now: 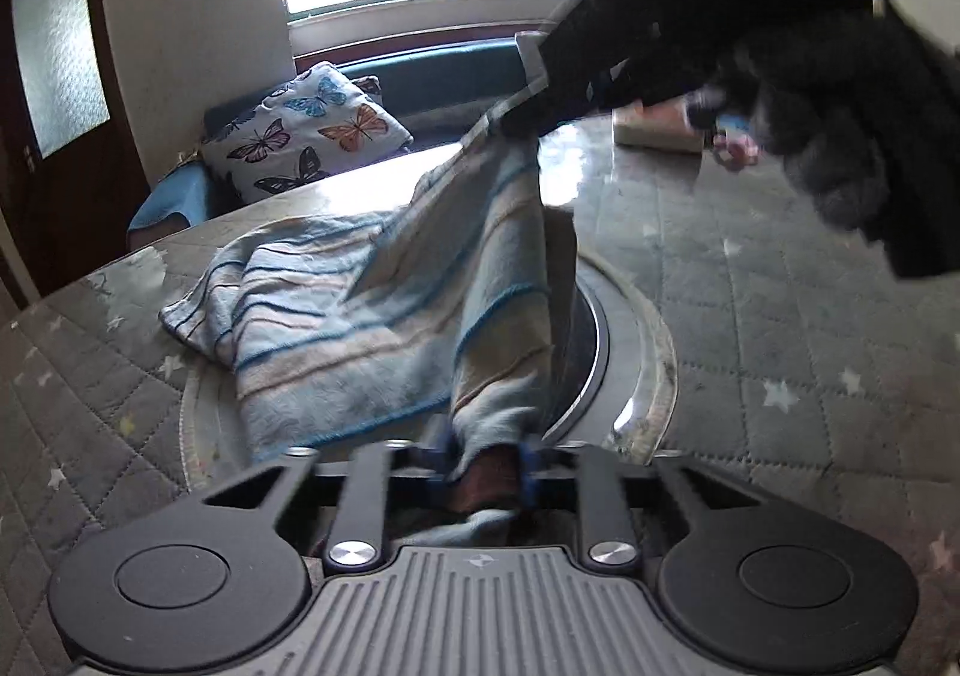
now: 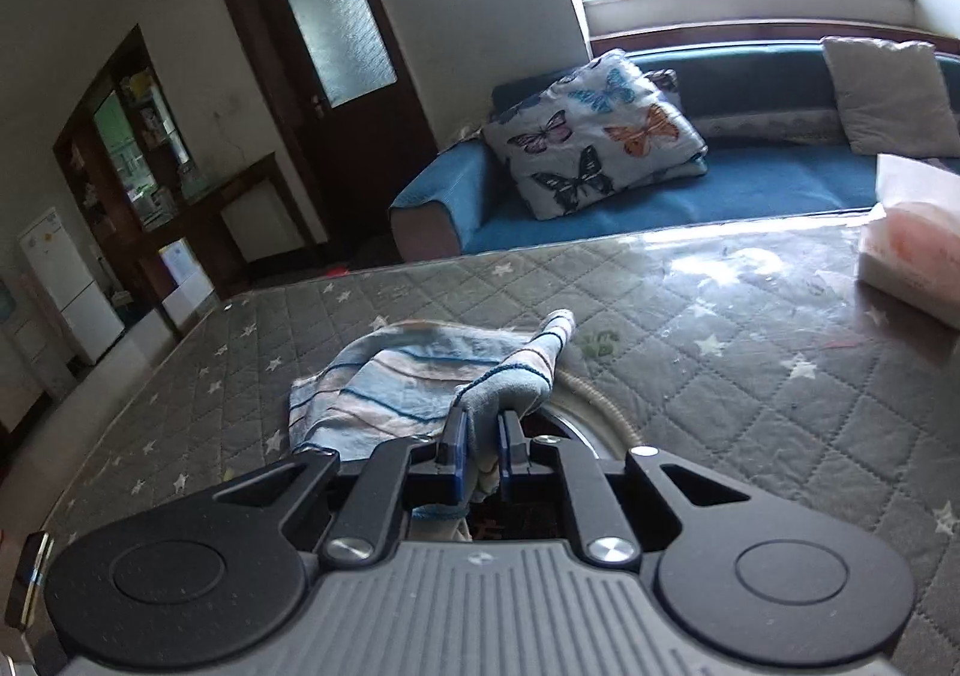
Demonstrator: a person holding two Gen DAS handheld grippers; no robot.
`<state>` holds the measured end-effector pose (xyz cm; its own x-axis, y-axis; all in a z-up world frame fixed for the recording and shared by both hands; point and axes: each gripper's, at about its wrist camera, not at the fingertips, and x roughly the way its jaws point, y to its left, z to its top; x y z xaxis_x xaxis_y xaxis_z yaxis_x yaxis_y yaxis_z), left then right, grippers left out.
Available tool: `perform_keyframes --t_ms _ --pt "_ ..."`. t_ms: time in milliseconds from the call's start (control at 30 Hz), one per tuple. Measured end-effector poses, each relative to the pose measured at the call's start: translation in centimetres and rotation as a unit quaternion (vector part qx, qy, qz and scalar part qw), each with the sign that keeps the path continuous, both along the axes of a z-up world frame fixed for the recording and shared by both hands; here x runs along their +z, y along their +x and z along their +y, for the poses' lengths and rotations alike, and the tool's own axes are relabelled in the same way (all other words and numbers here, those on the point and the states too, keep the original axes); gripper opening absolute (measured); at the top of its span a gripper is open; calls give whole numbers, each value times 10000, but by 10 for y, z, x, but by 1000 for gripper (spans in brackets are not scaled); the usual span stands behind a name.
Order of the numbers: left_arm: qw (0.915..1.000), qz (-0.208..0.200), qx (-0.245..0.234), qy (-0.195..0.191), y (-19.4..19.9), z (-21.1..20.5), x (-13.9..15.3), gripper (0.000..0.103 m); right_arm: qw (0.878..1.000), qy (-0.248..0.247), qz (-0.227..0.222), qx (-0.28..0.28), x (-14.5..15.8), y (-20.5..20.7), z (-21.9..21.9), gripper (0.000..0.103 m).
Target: Fold clothes
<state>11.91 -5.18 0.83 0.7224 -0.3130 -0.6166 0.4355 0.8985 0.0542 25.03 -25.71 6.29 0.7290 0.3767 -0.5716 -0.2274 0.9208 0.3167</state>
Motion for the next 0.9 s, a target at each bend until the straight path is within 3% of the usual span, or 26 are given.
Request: perform_keyframes --t_ms 167,400,700,800,900 --pt "9981 -110 112 -604 0 24 29 10 9997 -163 149 -92 -9 9 1 10" --pt "9897 270 -18 -1402 11 34 42 9 9984 -236 399 -314 -32 13 -7 13" --pt "9807 269 -82 -1933 19 43 54 9 9988 -247 -115 -401 -1 0 -21 9" --pt "9775 338 89 -2081 27 52 55 9 9984 -40 -205 -522 6 2 -27 11" --pt "9763 457 315 -2090 37 60 50 9 9977 -158 -134 -642 1 2 -27 14"
